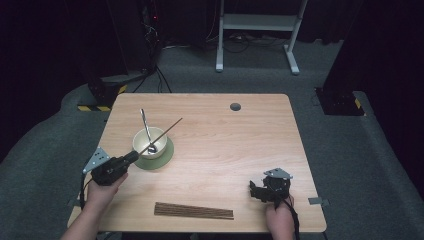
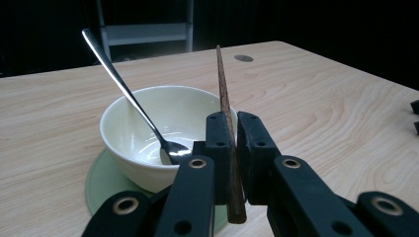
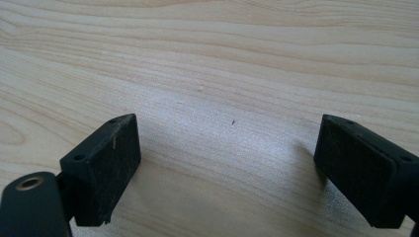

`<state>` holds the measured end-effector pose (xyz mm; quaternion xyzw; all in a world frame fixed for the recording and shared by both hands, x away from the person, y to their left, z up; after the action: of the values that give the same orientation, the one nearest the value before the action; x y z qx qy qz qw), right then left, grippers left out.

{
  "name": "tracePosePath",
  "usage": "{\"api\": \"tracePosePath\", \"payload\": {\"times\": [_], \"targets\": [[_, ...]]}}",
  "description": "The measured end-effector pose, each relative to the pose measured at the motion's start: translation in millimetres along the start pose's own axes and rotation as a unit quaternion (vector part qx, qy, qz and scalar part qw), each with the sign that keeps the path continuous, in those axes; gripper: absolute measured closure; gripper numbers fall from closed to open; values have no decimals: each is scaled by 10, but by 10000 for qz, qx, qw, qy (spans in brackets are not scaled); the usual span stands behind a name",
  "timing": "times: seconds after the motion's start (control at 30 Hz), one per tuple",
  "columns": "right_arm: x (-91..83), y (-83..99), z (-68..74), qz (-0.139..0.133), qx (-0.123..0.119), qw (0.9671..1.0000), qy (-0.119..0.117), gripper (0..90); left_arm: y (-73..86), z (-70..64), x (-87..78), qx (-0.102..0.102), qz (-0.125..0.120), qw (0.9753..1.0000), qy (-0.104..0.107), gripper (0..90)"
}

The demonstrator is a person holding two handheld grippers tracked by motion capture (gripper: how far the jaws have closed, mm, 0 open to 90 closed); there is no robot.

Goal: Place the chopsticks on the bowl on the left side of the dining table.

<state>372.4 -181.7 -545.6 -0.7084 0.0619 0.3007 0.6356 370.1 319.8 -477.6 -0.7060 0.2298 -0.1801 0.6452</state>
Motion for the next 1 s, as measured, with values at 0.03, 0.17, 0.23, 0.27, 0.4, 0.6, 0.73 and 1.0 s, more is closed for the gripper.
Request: {"api": "tracePosePath", "payload": {"times": [0.03, 0.17, 0.23, 0.27, 0.4, 0.6, 0.73, 1.0], "targets": [[0, 0, 0, 0, 1, 10000, -1, 104, 2, 18, 6, -8, 7, 10000, -13, 840], [0, 0, 0, 2, 3, 10000, 2, 104, 22, 84, 35, 18, 56, 9999, -92, 840], [0, 0, 0, 0, -1, 10000, 0, 104, 42, 136, 48, -53, 80, 9998, -153, 840], [0, 0, 0, 0, -1, 10000, 0, 104, 42, 136, 48, -53, 80, 9998, -153, 840], [0, 0, 0, 0, -2, 10000, 2, 104, 65, 175, 61, -88, 106, 9996, -234, 840], [-1, 0, 1, 1, -2, 10000, 5, 104, 125, 257, 48, -156, 183, 9991, -350, 840], [0, 0, 1, -1, -3, 10000, 2, 104, 173, 287, 42, -199, 276, 9987, -390, 839], [-1, 0, 1, 2, -1, 10000, 5, 104, 211, 285, 50, -146, 394, 9984, -376, 833]]}}
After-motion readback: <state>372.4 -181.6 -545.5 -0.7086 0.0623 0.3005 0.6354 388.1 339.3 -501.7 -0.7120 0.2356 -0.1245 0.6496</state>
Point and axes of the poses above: each handheld gripper's, and its own axes: x roughly forward along the jaws, y roughly out of its underside, z roughly to its left, the point moved 3 cm from there along x, roughly forward along the jaws, and after that the axes turned 15 degrees about -z, right-handed, at the moved point
